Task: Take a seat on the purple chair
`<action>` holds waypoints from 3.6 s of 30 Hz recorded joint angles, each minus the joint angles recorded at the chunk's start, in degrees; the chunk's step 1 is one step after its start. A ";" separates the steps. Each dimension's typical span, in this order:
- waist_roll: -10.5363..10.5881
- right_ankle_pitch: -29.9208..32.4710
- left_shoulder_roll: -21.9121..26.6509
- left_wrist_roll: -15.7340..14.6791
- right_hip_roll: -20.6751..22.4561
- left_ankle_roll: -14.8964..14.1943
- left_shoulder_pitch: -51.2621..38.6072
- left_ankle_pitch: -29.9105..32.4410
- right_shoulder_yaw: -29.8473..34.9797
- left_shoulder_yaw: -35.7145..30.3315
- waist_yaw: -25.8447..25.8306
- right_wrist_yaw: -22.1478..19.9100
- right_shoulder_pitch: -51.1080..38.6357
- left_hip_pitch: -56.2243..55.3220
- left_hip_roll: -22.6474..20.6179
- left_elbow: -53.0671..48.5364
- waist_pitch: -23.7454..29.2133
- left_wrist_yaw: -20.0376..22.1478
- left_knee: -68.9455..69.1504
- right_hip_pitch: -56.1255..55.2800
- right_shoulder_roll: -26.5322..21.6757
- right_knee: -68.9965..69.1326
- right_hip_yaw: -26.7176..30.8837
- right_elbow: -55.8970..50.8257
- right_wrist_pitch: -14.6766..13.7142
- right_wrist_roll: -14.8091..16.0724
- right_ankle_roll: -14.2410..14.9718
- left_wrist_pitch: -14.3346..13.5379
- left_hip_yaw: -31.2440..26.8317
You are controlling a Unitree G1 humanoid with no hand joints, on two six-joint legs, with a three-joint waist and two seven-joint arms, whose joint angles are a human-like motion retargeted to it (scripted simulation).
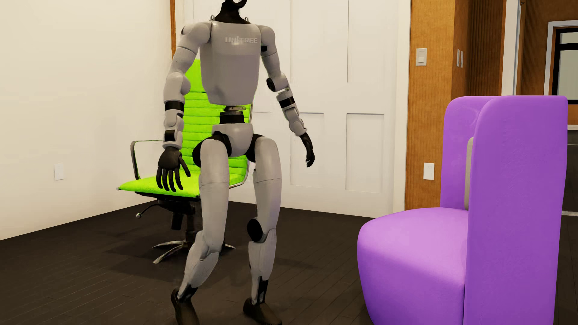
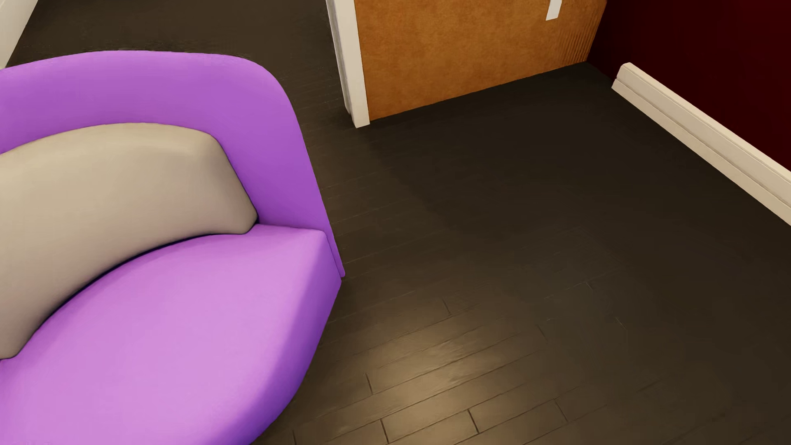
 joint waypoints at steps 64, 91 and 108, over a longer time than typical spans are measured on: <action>-0.78 -11.22 0.71 2.78 9.21 0.92 -18.48 -15.09 7.95 -2.35 0.66 -2.79 -24.09 -38.19 4.24 -11.78 14.72 6.58 49.71 -27.97 -0.36 9.61 6.66 -8.46 -0.49 -7.69 -6.12 0.28 -6.52; -0.76 -13.45 0.08 2.01 8.98 2.00 -42.01 -19.33 14.85 -10.89 0.31 -4.93 -42.62 -73.18 3.72 -12.81 27.67 7.03 91.08 -62.90 4.16 49.17 11.50 -13.92 -0.06 -8.20 -2.44 2.83 -13.37; -1.45 -11.49 -2.74 0.32 8.02 1.84 -32.97 -18.63 11.89 -7.30 0.52 -3.43 -32.04 -67.58 2.95 -11.48 22.98 2.04 97.11 -58.03 6.82 57.18 11.91 -4.95 2.58 -3.40 -5.32 3.70 -12.25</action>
